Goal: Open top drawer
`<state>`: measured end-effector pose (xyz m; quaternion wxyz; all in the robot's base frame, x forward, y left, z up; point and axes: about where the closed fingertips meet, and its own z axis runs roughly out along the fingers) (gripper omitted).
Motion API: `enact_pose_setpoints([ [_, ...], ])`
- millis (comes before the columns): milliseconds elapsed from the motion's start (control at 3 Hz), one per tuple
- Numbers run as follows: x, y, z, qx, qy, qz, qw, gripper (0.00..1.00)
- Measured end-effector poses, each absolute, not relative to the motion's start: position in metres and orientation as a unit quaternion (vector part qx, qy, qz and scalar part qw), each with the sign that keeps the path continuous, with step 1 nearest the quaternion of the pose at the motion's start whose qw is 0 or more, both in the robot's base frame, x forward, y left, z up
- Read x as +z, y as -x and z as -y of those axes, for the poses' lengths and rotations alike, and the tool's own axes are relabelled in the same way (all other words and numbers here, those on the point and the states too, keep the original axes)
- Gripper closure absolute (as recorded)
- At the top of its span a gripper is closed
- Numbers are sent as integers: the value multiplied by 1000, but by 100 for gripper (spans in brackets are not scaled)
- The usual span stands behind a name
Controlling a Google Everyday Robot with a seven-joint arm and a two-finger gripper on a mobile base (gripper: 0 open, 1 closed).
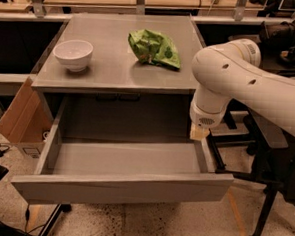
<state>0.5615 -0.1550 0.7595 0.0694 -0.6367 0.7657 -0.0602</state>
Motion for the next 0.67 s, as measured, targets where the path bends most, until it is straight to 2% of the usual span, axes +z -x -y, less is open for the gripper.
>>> enact_pose_setpoints([
  [667, 704, -527, 133, 10, 638, -766, 78, 100],
])
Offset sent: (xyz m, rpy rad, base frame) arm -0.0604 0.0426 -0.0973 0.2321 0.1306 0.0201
